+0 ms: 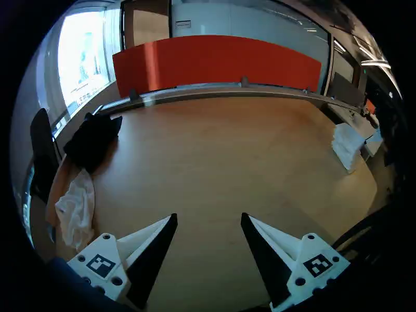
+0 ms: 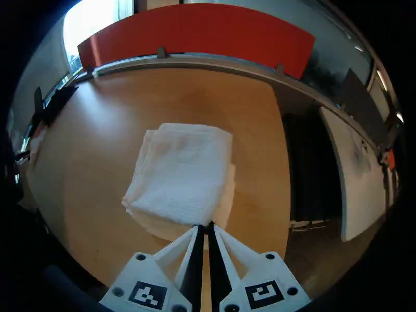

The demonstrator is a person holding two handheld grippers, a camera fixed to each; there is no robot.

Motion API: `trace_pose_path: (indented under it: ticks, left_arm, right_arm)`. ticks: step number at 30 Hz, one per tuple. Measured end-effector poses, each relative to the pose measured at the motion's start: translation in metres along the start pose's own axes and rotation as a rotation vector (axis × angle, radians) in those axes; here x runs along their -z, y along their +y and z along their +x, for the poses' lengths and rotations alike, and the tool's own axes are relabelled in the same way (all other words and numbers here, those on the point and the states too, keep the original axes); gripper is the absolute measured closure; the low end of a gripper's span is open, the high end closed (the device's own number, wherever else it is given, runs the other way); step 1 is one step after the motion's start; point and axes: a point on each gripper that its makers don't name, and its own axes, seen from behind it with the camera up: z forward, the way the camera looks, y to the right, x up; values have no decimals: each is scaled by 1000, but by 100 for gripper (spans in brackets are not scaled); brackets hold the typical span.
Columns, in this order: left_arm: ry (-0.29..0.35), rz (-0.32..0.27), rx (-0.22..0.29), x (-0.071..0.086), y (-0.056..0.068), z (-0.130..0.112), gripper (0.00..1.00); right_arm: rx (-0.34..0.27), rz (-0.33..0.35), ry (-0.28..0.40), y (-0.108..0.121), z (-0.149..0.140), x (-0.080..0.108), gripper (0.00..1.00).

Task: Fold towel

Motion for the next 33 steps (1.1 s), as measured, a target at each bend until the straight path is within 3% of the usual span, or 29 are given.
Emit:
trace_pose_path:
  ticks: [21,23,29,33]
  left_arm:
    - [-1,-2,-6,-1,-1,2,10]
    - [-1,-2,-4,-1,-1,2,9]
    - [-2,-4,-3,-1,-1,-1,10]
    - [-1,-5,-1,0,-1,-2,10]
  right_arm:
    - [-5,-17,-27,-5,-17,-7,92]
    - [-5,-25,-26,-5,-18,-6,86]
    - [4,-59,-25,-2,-22,-4,25]
    - [-3,-55,-11,-7,-18,-5,0]
